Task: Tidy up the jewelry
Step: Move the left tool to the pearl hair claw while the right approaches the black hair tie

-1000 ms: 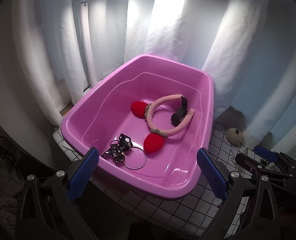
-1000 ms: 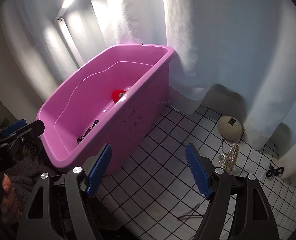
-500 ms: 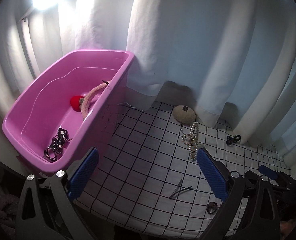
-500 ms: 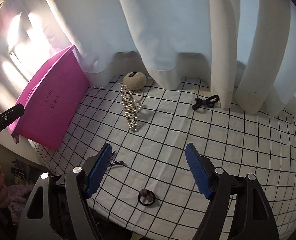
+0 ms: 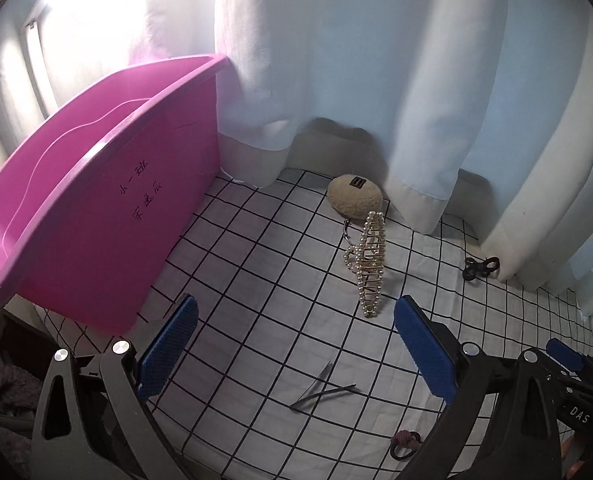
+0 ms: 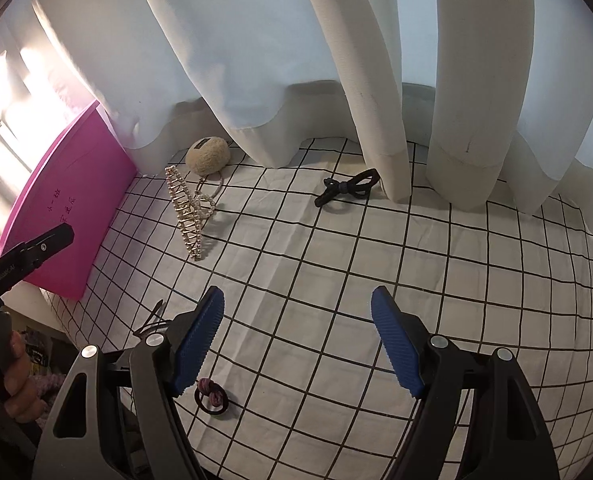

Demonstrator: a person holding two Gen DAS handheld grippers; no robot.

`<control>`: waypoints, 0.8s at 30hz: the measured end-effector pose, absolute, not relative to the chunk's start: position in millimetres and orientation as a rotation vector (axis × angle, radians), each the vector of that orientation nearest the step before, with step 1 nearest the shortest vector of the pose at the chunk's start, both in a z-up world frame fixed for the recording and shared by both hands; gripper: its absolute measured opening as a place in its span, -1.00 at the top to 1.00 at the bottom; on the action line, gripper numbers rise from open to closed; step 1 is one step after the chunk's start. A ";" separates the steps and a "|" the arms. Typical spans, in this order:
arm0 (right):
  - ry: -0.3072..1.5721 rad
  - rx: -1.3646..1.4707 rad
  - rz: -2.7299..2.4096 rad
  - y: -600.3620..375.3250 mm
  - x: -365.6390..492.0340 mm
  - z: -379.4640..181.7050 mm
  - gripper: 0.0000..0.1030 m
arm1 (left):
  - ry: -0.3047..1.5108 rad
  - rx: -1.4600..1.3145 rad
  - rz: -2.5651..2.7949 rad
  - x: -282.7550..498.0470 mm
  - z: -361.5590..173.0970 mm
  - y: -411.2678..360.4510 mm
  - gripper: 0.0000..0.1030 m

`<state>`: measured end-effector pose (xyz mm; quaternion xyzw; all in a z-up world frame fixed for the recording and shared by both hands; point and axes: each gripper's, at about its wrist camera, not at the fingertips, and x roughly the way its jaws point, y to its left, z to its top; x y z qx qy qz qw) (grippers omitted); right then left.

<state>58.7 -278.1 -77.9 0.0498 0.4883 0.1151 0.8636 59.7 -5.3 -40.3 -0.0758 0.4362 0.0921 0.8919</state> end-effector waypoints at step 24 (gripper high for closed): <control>1.011 0.250 -0.031 -276.8 146.0 -133.8 -0.41 | 0.932 -0.056 0.018 146.5 -118.6 -33.0 -0.88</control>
